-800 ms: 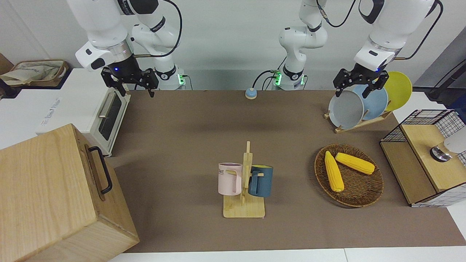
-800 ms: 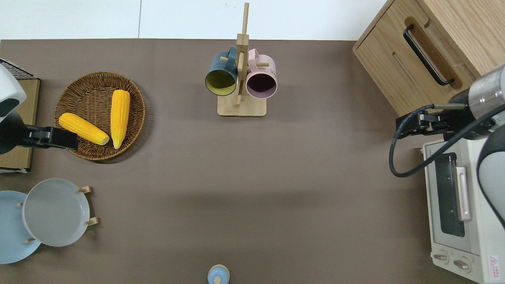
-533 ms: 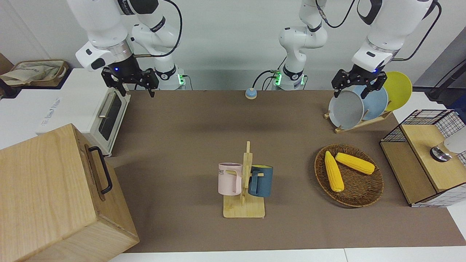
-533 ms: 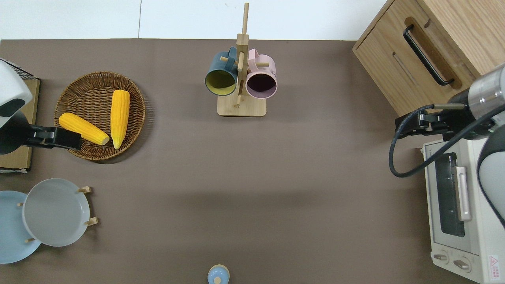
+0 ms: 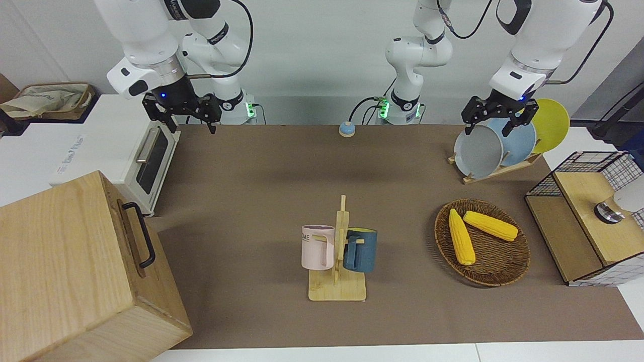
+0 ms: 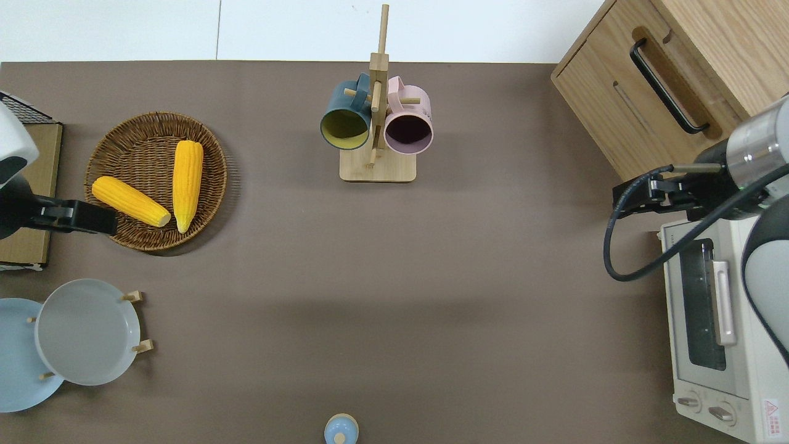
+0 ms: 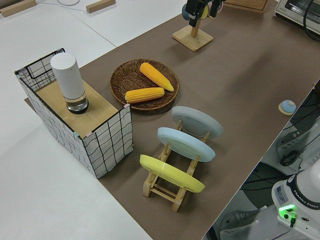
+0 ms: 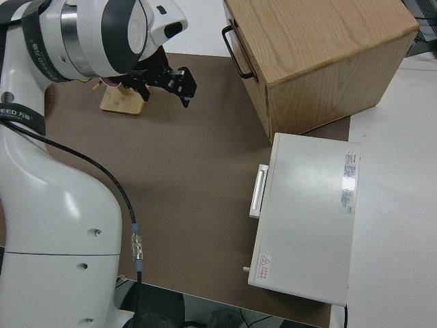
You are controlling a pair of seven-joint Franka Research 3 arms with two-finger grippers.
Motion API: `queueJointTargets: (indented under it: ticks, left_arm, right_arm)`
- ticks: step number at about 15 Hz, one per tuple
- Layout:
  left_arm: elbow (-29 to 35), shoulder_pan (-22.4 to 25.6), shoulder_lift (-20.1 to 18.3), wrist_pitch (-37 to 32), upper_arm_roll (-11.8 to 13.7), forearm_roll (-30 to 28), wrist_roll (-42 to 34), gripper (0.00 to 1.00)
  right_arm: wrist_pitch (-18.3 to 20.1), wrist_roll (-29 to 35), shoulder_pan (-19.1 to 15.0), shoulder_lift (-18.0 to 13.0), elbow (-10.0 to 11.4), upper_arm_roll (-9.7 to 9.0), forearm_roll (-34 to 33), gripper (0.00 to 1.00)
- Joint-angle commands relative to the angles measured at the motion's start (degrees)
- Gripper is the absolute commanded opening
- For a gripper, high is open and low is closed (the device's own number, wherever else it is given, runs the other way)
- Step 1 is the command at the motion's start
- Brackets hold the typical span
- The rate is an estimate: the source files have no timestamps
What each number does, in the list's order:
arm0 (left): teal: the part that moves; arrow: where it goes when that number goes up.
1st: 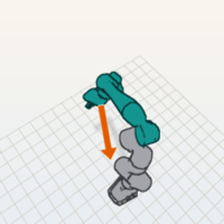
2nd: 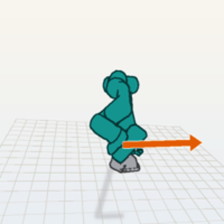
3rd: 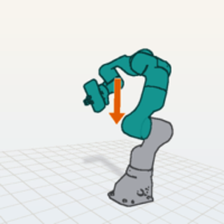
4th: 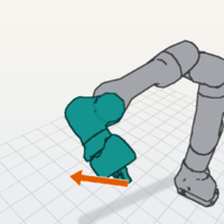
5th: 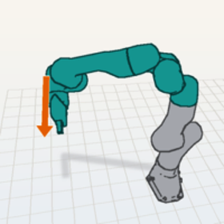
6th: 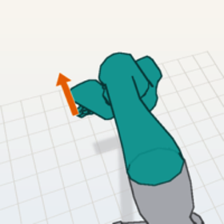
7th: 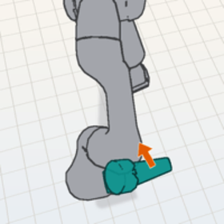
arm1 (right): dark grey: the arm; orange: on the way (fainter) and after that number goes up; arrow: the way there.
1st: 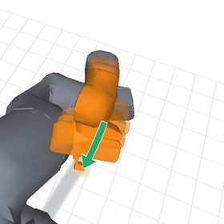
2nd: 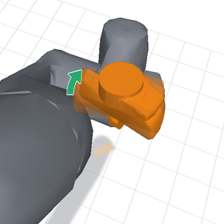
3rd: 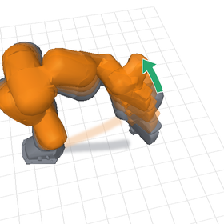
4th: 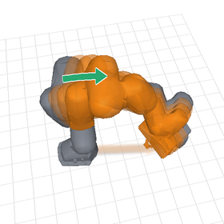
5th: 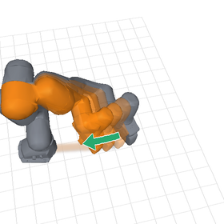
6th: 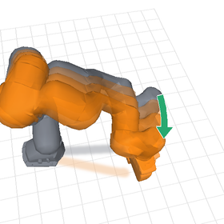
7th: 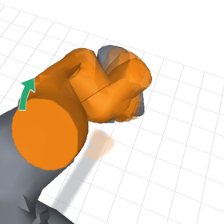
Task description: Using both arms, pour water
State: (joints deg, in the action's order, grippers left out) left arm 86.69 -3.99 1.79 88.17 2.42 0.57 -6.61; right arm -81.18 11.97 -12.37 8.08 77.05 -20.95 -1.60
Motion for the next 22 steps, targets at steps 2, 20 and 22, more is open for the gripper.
queueJointTargets:
  ticks: [2, 20, 22]
  left_arm:
    - [-0.47, 0.74, 1.19, 1.12, 3.64, 1.28, -5.58, 0.99]
    - [-0.64, 27.18, 6.46, 15.53, 7.52, -7.23, -41.63, 0.99]
    - [-0.56, 30.17, 8.22, 20.52, 7.43, -13.54, -45.22, 0.99]
  right_arm:
    - [-0.83, -0.99, -0.12, -1.31, 2.49, -0.58, 3.52, 0.994]
    - [-32.53, 10.97, 16.85, 11.6, 11.37, -0.58, -1.11, 0.994]
    - [-39.28, 11.58, 18.51, 14.32, 11.28, -0.58, -3.74, 0.994]
